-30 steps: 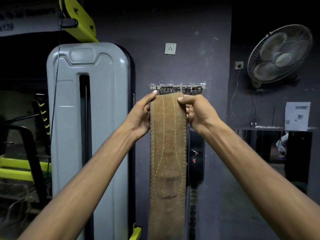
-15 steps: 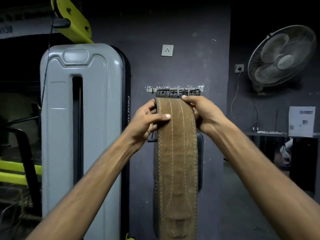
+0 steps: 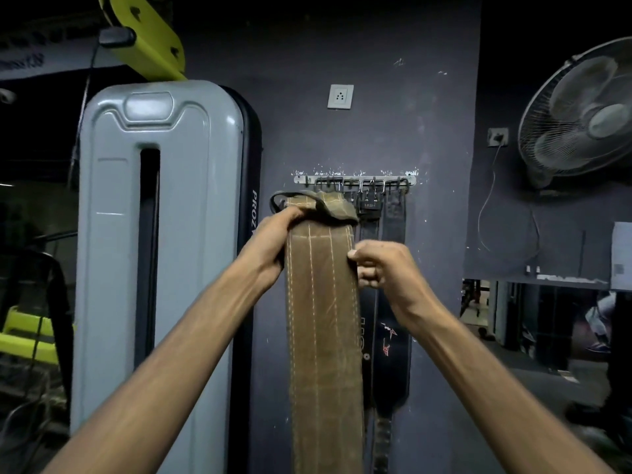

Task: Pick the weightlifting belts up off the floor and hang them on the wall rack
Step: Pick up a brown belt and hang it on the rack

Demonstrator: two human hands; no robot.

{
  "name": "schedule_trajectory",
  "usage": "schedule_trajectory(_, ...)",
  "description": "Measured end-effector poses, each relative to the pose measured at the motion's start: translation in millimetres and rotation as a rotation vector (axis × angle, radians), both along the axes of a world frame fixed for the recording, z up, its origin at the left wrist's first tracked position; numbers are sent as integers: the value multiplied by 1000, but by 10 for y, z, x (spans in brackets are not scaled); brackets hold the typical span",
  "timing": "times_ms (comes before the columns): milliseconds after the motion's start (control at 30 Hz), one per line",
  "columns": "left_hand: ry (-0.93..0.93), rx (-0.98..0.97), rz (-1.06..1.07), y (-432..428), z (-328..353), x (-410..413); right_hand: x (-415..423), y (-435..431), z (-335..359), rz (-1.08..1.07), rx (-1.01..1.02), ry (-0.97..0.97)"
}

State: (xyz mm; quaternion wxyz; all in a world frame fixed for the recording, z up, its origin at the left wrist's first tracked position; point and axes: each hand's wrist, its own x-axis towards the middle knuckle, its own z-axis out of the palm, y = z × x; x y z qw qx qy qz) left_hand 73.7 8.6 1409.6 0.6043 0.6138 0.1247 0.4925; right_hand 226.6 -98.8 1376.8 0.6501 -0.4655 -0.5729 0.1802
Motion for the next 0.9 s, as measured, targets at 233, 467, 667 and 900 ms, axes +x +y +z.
schedule_trajectory(233, 72, 189, 71, 721, -211, 223, 321, 823, 189, 44, -46, 143)
schedule_trajectory(467, 237, 499, -1, 1893, -218, 524, 581, 1981, 371, -192, -56, 81)
schedule_trajectory(667, 330, 499, -250, 2958, -39, 617, 790, 3009, 382, -267, 112, 131)
schedule_trajectory(900, 190, 280, 38, 3779, 247, 1039, 998, 3905, 443, -371, 151, 0)
